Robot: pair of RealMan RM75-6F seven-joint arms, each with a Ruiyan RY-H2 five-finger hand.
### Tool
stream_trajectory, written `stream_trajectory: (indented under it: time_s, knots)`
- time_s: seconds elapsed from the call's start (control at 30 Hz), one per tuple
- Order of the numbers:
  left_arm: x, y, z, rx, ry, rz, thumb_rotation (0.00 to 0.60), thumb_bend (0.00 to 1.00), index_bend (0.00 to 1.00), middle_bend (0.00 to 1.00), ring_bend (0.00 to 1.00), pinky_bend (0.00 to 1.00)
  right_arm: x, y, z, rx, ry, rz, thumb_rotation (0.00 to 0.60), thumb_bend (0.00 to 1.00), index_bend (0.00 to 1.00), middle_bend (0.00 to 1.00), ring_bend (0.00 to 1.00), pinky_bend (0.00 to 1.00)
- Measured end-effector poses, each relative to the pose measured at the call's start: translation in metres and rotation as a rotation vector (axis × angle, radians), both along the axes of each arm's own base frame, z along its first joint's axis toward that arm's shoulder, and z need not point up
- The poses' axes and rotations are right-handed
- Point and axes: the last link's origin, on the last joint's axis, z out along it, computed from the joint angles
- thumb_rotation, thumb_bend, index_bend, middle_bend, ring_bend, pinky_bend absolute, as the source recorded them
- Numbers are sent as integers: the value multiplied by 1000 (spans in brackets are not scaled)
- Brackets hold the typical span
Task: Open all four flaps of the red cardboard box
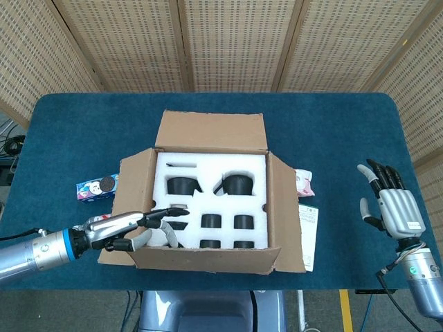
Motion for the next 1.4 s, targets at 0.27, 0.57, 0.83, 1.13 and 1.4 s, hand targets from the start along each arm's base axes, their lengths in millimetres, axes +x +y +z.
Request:
stream_trajectory:
  time_s: [0.27,0.57,0.83,1.13,1.4]
  knots:
    - [-4,-14,4,-96,11,-72,136,787,363,42,0,0,0,0,0,3,-1,-3,600,646,89,28,0,0]
    - [-4,-30,-6,-196,70,-139,136,786,363,42,0,0,-2,2,1,-2,-7,-6,600,646,89,28,0,0]
    - [-2,-26,-4,-142,97,-174,131,770,363,42,0,0,-4,2,2,-6,-13,-11,600,646,89,28,0,0]
    - [-16,-5,3,186,206,-171,159,762,353,42,0,0,-15,2,7,-24,-11,-35,600,646,89,27,0,0]
    - [-47,3,11,556,385,-174,265,655,284,41,0,0,-25,3,8,-35,2,-57,600,646,89,28,0,0]
